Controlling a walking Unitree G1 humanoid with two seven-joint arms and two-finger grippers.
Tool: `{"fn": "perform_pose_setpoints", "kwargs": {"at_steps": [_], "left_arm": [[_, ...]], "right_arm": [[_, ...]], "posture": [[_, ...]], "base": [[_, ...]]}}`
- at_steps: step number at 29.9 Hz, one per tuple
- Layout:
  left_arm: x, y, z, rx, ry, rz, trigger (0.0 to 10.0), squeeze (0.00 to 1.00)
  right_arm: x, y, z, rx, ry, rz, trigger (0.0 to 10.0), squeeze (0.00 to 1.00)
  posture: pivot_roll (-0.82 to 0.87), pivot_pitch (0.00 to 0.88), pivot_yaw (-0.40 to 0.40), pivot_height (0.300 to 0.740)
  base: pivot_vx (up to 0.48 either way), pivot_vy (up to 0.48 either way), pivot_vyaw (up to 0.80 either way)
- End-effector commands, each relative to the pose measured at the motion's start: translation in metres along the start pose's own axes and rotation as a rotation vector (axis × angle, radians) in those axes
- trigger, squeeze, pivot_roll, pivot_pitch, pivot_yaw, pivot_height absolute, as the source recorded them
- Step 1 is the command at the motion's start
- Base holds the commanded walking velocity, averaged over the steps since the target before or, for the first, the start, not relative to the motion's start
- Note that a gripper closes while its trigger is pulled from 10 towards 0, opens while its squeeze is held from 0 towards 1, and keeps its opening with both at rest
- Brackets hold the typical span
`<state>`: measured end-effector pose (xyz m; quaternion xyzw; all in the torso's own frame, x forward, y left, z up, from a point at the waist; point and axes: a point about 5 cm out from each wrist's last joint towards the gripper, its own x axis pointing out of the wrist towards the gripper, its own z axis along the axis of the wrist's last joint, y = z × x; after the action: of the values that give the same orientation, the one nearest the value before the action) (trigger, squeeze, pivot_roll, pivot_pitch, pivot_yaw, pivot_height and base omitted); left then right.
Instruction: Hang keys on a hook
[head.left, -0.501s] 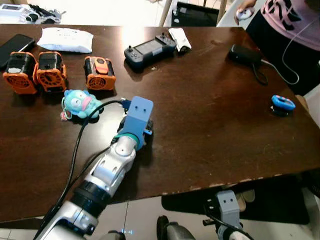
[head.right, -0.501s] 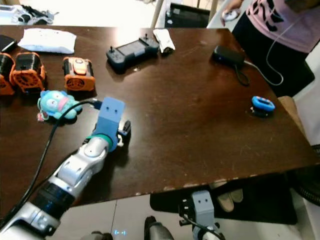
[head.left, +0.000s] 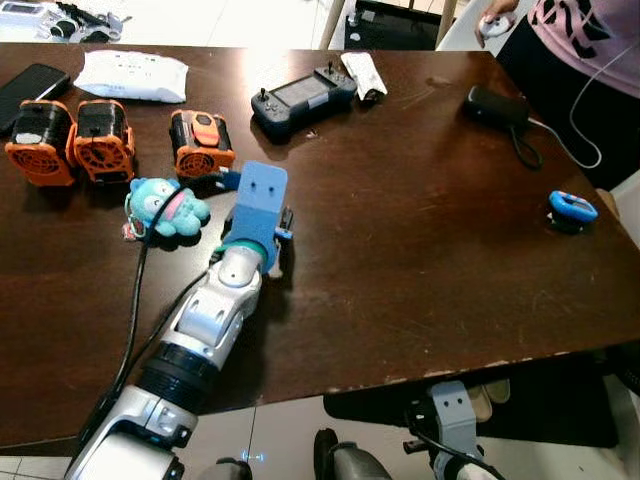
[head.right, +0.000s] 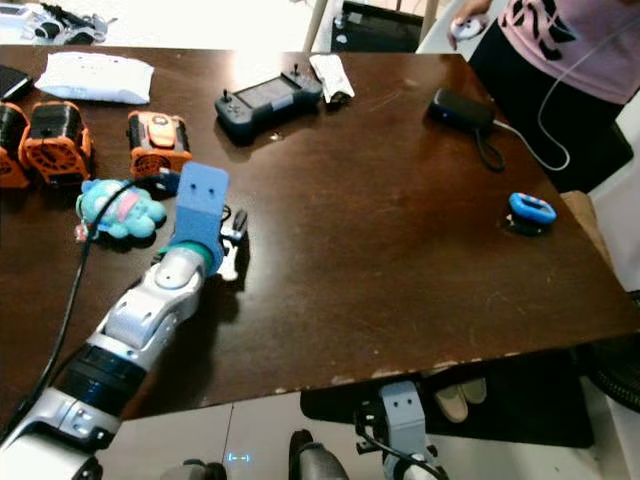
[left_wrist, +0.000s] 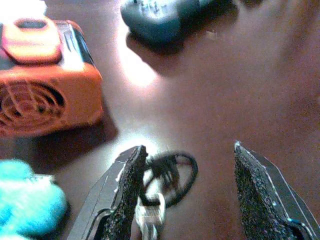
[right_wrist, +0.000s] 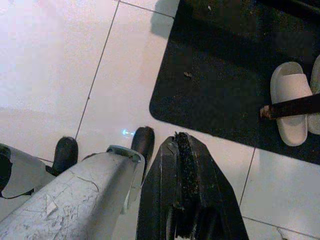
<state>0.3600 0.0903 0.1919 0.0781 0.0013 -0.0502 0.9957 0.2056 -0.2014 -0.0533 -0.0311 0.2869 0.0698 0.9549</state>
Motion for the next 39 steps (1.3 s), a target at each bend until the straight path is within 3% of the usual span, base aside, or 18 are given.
{"fn": "perform_pose_setpoints", "kwargs": {"at_steps": [1, 10, 13, 17, 18, 20, 21, 22, 23, 34, 37, 39], "left_arm": [[0.0, -0.003, 0.008, -0.002, -0.016, -0.014, 10.0, 0.0], [0.012, -0.003, -0.003, 0.038, 0.044, 0.059, 10.0, 0.0], [0.016, -0.003, -0.021, 0.042, 0.11, 0.081, 10.0, 0.0], [0.015, -0.002, -0.027, 0.062, 0.122, 0.095, 10.0, 0.0], [0.014, 0.001, -0.035, 0.075, 0.146, 0.123, 6.5, 0.0], [0.014, 0.003, -0.041, 0.083, 0.163, 0.142, 6.5, 0.0], [0.013, 0.005, -0.045, 0.081, 0.177, 0.153, 3.8, 0.0], [0.012, 0.006, -0.047, 0.077, 0.184, 0.158, 3.8, 0.0], [0.01, 0.008, -0.048, 0.071, 0.186, 0.155, 0.0, 0.0], [0.0, 0.014, -0.055, 0.062, 0.193, 0.121, 0.0, 0.0], [-0.016, 0.021, -0.063, 0.075, 0.19, 0.101, 0.0, 0.0], [-0.025, 0.023, -0.055, 0.041, 0.12, 0.085, 0.0, 0.0]], "right_arm": [[-0.007, -0.001, -0.014, 0.009, 0.049, -0.01, 10.0, 0.0], [-0.006, 0.002, -0.014, 0.002, 0.049, 0.004, 10.0, 0.0], [-0.006, 0.001, -0.013, 0.001, 0.044, 0.003, 10.0, 0.0], [-0.007, 0.001, -0.014, 0.001, 0.045, 0.002, 10.0, 0.0], [-0.007, 0.001, -0.014, 0.0, 0.047, 0.003, 10.0, 0.0], [-0.008, 0.001, -0.015, -0.001, 0.048, 0.003, 10.0, 0.0], [-0.008, 0.001, -0.015, -0.001, 0.048, 0.004, 10.0, 0.0], [-0.007, 0.001, -0.015, -0.001, 0.047, 0.004, 10.0, 0.0], [-0.007, 0.001, -0.014, -0.001, 0.046, 0.004, 10.0, 0.0], [-0.006, 0.001, -0.013, -0.002, 0.044, 0.004, 10.0, 0.0], [-0.006, 0.001, -0.012, -0.002, 0.044, 0.007, 10.0, 0.0], [-0.005, 0.002, -0.011, -0.004, 0.043, 0.01, 10.0, 0.0]], "posture": [[-0.06, 0.209, -0.037, 0.74], [-0.06, 0.216, -0.041, 0.74], [-0.07, 0.218, -0.039, 0.74], [-0.07, 0.219, -0.041, 0.74], [-0.07, 0.219, -0.043, 0.74], [-0.07, 0.217, -0.042, 0.74], [-0.07, 0.218, -0.043, 0.74], [-0.07, 0.218, -0.043, 0.74], [-0.07, 0.217, -0.043, 0.74], [-0.06, 0.214, -0.043, 0.74], [-0.05, 0.215, -0.044, 0.74], [-0.05, 0.215, -0.044, 0.74]], "base": [[0.0, 0.0, 0.0], [0.0, 0.0, 0.0], [0.0, 0.0, 0.0], [0.0, 0.0, 0.0], [0.0, 0.0, 0.0], [0.0, 0.0, 0.0], [0.0, 0.0, 0.0], [0.0, 0.0, 0.0], [0.0, 0.0, 0.0], [0.0, 0.0, 0.0], [0.0, 0.0, 0.0], [0.0, 0.0, 0.0]]}}
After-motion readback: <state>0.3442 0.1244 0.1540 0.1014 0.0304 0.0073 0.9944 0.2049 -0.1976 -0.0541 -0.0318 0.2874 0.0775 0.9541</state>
